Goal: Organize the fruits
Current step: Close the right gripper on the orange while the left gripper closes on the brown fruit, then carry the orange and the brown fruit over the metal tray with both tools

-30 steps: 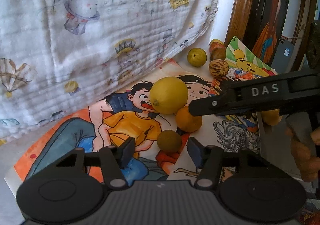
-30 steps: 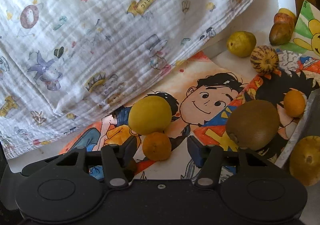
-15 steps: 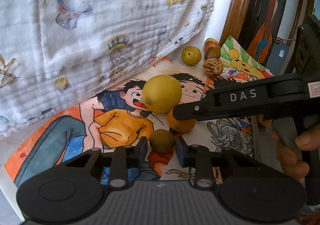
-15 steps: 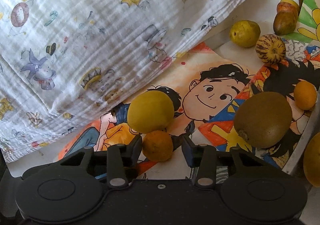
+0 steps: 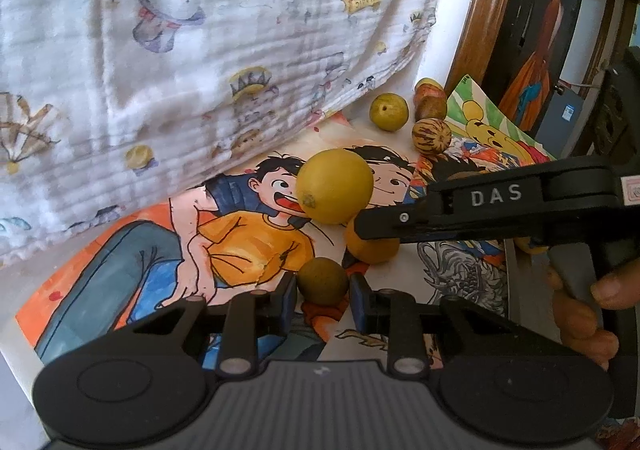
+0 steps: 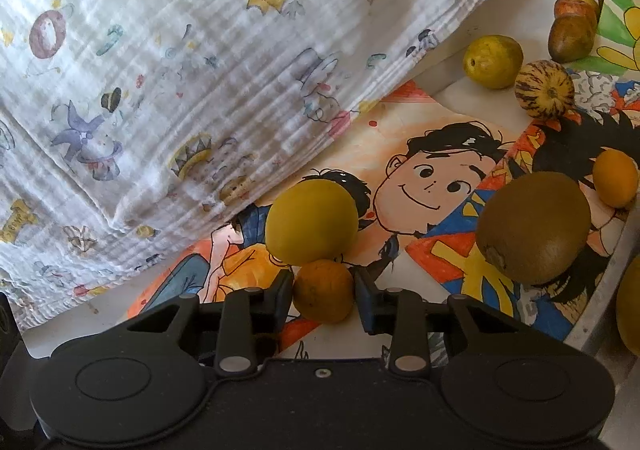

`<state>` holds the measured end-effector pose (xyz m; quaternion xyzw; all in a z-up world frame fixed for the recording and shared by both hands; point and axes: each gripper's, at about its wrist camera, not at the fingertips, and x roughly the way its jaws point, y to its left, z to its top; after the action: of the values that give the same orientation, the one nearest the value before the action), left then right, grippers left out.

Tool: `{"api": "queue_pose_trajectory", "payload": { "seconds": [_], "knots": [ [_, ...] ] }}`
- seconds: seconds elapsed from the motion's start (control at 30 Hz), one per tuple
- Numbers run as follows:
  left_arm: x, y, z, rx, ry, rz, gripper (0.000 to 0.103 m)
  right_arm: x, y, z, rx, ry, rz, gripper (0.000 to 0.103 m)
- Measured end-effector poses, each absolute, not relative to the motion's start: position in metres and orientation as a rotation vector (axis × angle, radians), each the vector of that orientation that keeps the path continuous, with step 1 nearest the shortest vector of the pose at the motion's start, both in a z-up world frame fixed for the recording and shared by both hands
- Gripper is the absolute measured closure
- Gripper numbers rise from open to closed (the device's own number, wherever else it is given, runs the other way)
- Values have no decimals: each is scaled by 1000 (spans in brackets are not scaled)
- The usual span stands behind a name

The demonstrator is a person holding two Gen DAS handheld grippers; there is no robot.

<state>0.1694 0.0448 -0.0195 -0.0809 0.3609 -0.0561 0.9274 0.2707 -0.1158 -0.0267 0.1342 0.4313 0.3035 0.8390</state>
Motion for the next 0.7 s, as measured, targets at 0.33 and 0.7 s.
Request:
{"api": "queue_pose_trajectory", "payload": {
  "seconds": [0.33,0.7],
  "knots": [
    [162,35,-9,-157,719,-108,72,253,-144,-14,342,867,625,67],
    [165,3,8,-129,688,-152,72,223,-211,20,404,737,519,67]
  ]
}}
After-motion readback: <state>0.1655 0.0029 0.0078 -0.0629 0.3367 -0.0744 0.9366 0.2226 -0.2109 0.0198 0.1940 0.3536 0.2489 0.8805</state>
